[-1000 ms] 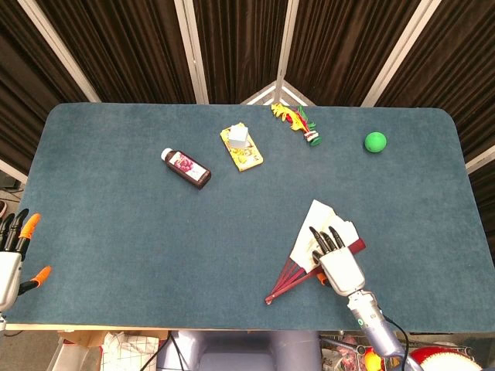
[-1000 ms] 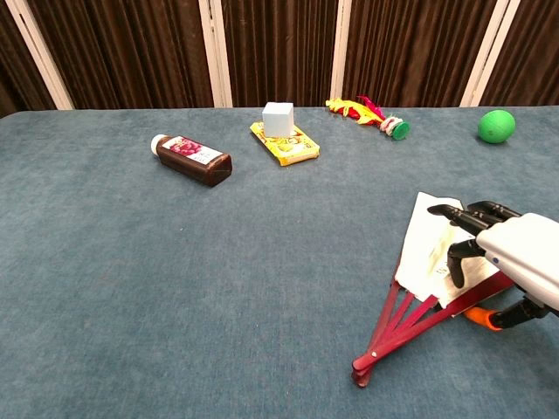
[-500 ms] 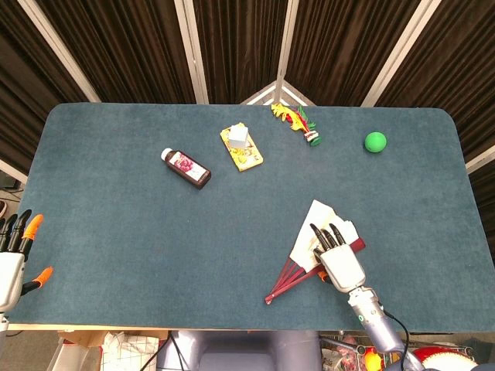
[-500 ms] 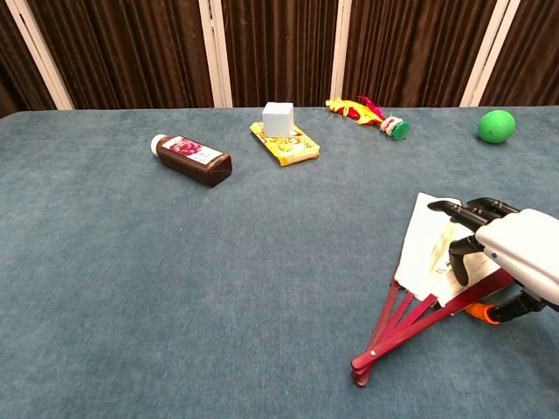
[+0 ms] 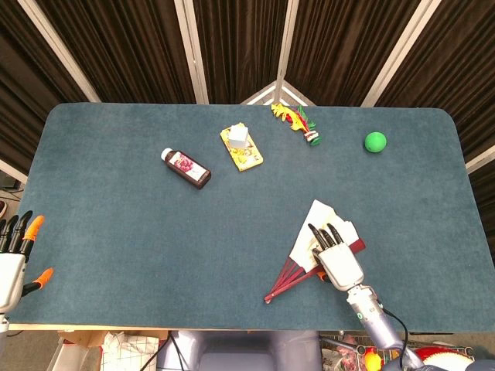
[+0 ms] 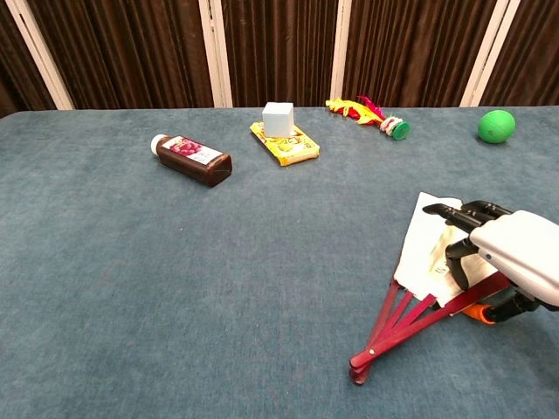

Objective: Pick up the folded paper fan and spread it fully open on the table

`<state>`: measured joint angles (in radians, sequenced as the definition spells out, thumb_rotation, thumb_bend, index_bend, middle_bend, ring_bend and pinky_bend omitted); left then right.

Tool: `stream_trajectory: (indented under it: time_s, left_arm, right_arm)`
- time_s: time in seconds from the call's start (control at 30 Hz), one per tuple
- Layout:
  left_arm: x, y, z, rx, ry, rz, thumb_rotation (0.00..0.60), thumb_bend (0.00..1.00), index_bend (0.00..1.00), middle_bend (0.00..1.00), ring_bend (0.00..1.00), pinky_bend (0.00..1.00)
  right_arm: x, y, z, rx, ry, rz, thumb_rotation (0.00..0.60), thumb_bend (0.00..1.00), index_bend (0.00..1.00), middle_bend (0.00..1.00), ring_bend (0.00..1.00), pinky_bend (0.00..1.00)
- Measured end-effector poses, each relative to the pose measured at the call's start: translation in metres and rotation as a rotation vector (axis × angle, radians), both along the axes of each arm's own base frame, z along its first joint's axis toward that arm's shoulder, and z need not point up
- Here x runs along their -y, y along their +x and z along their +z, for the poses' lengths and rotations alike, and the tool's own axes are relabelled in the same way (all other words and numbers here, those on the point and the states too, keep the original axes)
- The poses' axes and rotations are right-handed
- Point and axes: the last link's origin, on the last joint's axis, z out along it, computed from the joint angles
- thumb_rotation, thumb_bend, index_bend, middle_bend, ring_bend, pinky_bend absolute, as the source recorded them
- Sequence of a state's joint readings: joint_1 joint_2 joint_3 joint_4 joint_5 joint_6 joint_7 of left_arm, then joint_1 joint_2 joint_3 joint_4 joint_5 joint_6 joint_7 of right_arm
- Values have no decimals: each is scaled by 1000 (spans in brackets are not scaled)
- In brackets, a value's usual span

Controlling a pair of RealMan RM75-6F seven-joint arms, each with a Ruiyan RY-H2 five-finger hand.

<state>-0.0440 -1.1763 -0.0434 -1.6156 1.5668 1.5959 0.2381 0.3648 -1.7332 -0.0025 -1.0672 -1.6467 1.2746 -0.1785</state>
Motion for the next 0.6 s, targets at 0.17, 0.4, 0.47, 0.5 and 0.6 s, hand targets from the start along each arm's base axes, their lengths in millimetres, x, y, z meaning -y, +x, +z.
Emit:
stream_trajectory:
  time_s: [0.17,0.4,0.47,0.5,0.6]
  left_arm:
    - [0,0,-1,-3,1,-3,600,87,12,0,0,0]
    - [0,0,-2,-8,-1,-2,600,87,12,0,0,0]
    - [0,1,-2,-8,-2,-2,600,87,12,0,0,0]
    - [0,1,-2,-8,-4,-3,600,87,12,0,0,0]
    - [0,1,-3,-9,-6,-3,600,87,12,0,0,0]
  right_arm:
    - [2,0,0,-1,-6,7,600,266,538,85,178,100]
    - [8,0,0,-12,-16,11,600,286,585,99,184,112]
    - [9,0,2,-16,-19,18,600,316,599,103,184,112]
    - [10,0,3,-18,-20,20,600,326,605,104,184,112]
    - [10,1,5,-14,-22,23,600,336,621,106,184,114]
